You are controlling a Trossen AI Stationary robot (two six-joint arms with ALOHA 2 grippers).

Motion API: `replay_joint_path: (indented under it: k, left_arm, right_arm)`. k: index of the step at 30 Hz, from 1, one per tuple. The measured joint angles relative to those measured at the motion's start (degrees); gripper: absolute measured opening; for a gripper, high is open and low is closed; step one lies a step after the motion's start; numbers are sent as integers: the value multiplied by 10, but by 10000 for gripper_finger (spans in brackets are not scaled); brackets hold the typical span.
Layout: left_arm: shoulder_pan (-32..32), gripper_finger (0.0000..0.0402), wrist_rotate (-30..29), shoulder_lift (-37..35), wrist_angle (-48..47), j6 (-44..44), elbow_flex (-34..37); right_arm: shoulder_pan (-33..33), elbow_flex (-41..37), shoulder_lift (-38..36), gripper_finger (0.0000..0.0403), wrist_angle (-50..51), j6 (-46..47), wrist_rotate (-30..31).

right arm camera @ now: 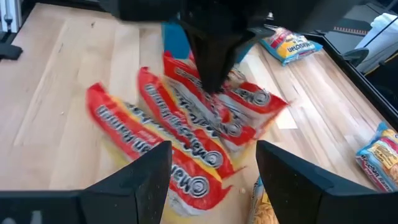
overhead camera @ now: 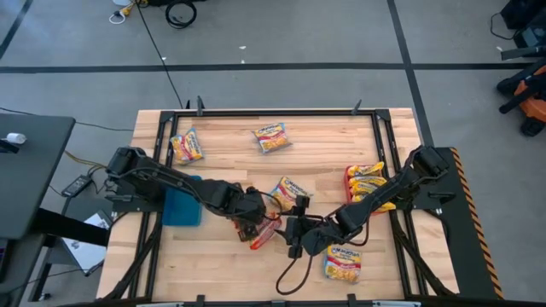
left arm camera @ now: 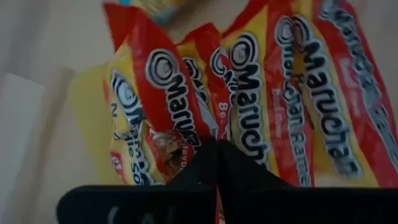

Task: Sort Maruchan noodles
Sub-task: Adjust the red noodle packs in the yellow bin

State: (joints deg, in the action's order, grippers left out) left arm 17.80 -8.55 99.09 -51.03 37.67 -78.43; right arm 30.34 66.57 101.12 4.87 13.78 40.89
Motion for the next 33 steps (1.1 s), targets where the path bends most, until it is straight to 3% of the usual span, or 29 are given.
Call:
replay_joint_path:
  k: [3,14,21,30,33]
  left_arm:
    - [0,3,23,-16,1,2,0]
    - [11,2,24,-45,39,30,3]
    - [15,4,55,-44,100,100,91]
    - [12,56,2,-48,115,54,98]
    - [8,79,0,-58,108,36,90]
  right_arm:
    - [2,0,0,240,5,0,0]
    - [3,0,0,240,13,2,-2]
    - [3,0,0,240,12,2,-3]
    - [1,0,0,240,8,1,-3]
    - [-1,0,0,240,-8,1,-28]
